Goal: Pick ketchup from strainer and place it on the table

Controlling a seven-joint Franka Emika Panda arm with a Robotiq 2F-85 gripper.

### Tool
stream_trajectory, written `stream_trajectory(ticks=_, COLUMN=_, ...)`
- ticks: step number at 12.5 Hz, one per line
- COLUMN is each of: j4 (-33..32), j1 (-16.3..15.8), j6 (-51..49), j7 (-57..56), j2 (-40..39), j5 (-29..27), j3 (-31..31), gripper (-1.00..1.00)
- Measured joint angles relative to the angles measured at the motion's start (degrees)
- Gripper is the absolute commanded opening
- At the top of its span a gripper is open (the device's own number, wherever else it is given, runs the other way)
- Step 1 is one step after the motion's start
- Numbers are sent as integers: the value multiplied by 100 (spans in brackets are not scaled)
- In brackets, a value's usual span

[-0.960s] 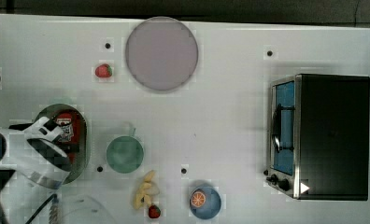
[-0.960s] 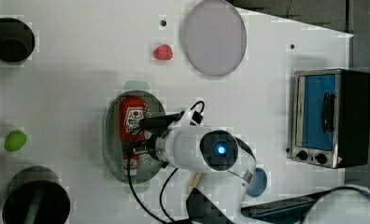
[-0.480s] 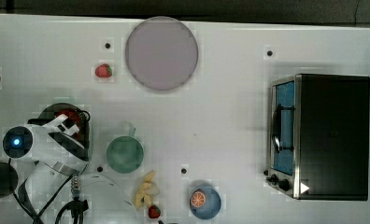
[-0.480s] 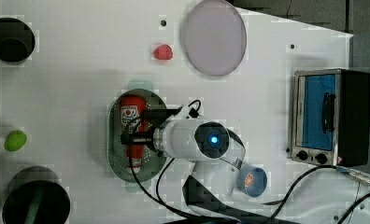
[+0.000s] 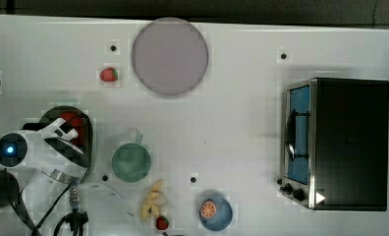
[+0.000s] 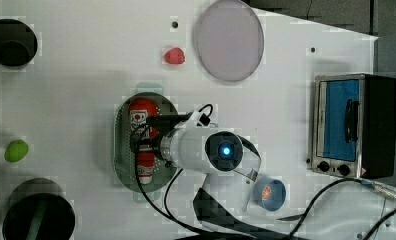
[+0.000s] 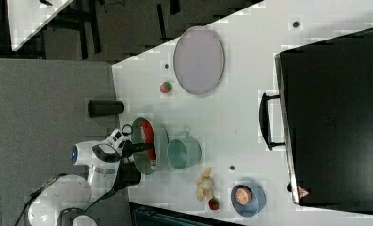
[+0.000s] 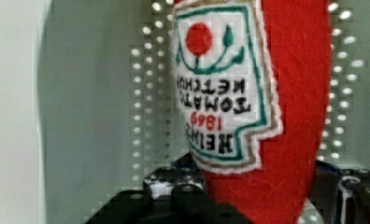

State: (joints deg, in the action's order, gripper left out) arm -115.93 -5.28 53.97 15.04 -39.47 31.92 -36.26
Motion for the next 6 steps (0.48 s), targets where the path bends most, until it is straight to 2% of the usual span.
stream_trajectory(ticks=2, j4=-101, j1=17, j6=-252, j7=0, j2=299, j5=-129, j3=-31, gripper=21)
stream_trajectory(ticks=6, j4=-134, j1=354, j6=-803, j7=22, j2=1402, j5=-1319, j3=-495, gripper=21)
